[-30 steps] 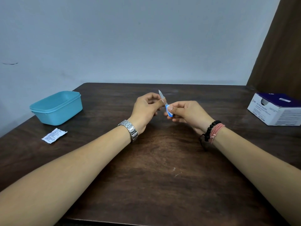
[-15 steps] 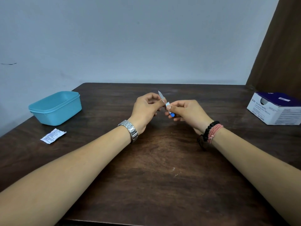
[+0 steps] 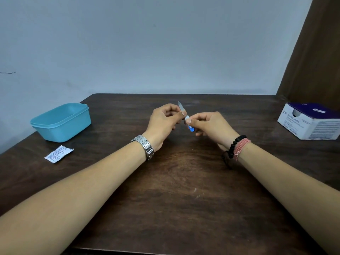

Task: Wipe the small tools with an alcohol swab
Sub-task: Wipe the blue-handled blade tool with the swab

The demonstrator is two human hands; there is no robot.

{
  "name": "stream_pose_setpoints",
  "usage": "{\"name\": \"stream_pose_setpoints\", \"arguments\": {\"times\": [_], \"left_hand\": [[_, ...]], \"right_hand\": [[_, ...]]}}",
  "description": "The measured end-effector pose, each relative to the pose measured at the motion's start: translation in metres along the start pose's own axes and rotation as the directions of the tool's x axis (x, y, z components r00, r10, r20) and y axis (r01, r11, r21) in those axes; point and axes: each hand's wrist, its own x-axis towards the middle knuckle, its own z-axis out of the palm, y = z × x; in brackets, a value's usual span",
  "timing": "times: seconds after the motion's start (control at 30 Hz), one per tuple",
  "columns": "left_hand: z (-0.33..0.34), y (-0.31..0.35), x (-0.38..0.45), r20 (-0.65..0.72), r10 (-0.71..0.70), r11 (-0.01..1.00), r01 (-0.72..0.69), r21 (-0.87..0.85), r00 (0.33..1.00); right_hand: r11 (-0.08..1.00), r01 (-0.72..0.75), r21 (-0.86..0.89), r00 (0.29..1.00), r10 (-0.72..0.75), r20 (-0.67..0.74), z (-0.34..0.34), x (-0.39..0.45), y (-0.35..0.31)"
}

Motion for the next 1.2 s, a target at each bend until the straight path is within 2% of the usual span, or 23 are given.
{"name": "stream_pose_setpoints", "arguments": {"times": [0.13,0.3,0.63,0.93,1.2], "left_hand": [[-0.0017,0.0006,0.0008,-0.02,0.01,1.0,-0.01,-0.009,1.0],[0.0009,-0.0017,0.0002,0.047,-0.001,1.0,0.0,0.022,0.999],[-0.0014,0.0015,0.0018,-0.028,0.031,0.999,-0.032,-0.015,0.999],[0.001,-0.0014,-0.0001,0.019,0.037,0.999,-0.037,0.011,0.999],[-0.0043,0.0026,0.0017,-0.044,0.024,0.998,-0.026,-0.05,0.999]], "right_hand": [[1.0,-0.005,0.001,1.0,0.005,0.025,0.002,-0.0004,0.0005],[0.999,0.033,-0.007,0.999,-0.033,-0.02,-0.0004,-0.001,0.0013],[1.0,0.006,-0.02,0.999,-0.005,0.038,-0.0013,-0.0008,0.0001],[0.998,0.056,-0.026,0.998,-0.056,-0.002,-0.0014,-0.0005,0.0009],[1.0,0.012,-0.021,0.999,-0.011,0.053,-0.0001,-0.001,0.001]]}}
